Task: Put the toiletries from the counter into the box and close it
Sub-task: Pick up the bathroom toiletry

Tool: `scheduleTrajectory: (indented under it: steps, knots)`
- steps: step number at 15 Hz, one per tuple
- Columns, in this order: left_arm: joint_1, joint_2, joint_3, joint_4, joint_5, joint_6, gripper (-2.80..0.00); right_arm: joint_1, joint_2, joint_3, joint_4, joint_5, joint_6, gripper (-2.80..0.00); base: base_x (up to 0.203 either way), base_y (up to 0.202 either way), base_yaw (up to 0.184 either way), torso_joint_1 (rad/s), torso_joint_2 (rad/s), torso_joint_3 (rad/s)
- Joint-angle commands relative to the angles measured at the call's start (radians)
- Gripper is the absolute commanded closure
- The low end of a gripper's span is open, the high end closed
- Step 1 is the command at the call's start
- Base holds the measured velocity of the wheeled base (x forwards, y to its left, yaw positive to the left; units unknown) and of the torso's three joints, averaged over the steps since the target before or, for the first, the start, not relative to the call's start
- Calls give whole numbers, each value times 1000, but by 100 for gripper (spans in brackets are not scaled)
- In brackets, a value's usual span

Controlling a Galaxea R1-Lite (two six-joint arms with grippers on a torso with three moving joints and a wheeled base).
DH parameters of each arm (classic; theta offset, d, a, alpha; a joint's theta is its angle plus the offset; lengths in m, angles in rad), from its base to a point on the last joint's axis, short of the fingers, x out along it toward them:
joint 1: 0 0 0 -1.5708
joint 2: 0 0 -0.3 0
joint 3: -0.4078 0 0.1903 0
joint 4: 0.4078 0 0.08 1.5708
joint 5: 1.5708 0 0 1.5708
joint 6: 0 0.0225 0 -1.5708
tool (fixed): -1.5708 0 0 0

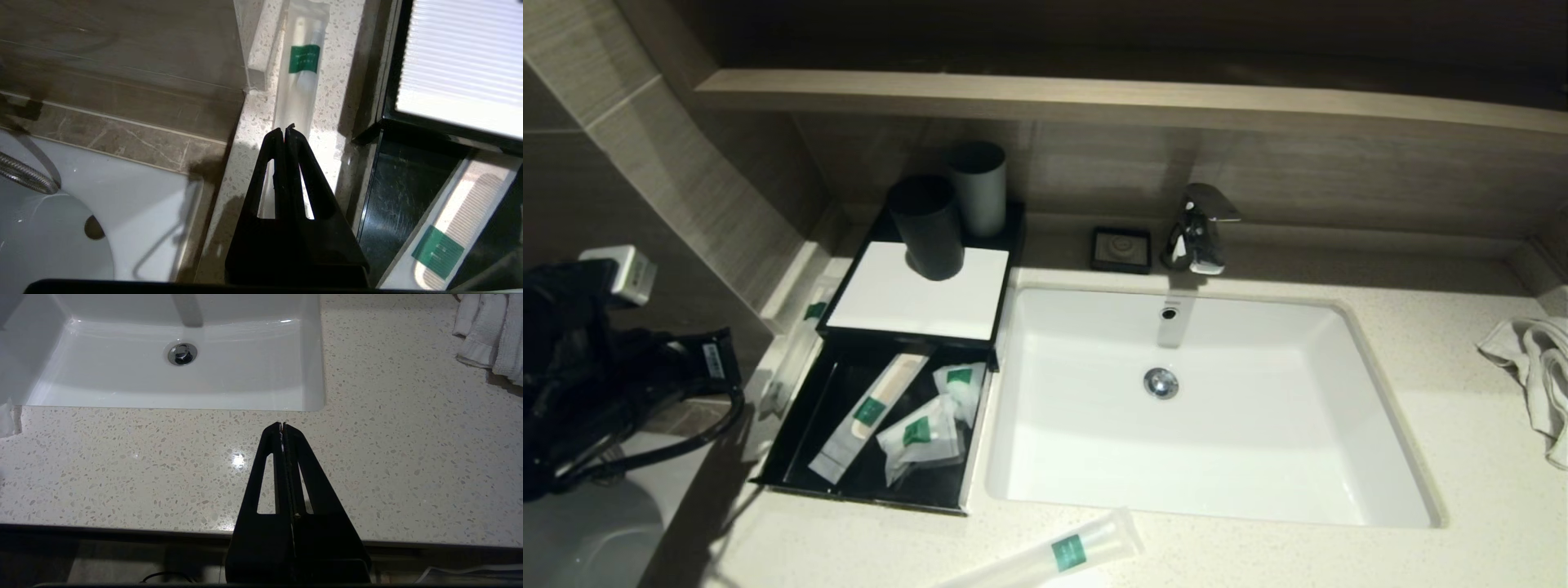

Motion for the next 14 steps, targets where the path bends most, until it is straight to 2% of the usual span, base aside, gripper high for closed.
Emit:
scheduleTrajectory:
  steps: [1,4,8,9,14]
  knots:
    - [37,16,4,-4,-62,0,0,0,1,0,0,0,0,0,0,0,0,0,0,0]
    - [65,22,-1,-7,-150,3,0,0,0,0,0,0,1,0,0,0,0,0,0,0]
    - [138,24,-6,-9,-344,3,0,0,0,0,0,0,0,0,0,0,0,0,0,0]
    - [142,31,-6,-4,-362,4,0,0,0,0,0,0,0,0,0,0,0,0,0,0]
    - [152,52,-22,-4,-366,6,0,0,0,0,-1,0,1,0,0,0,0,0,0,0]
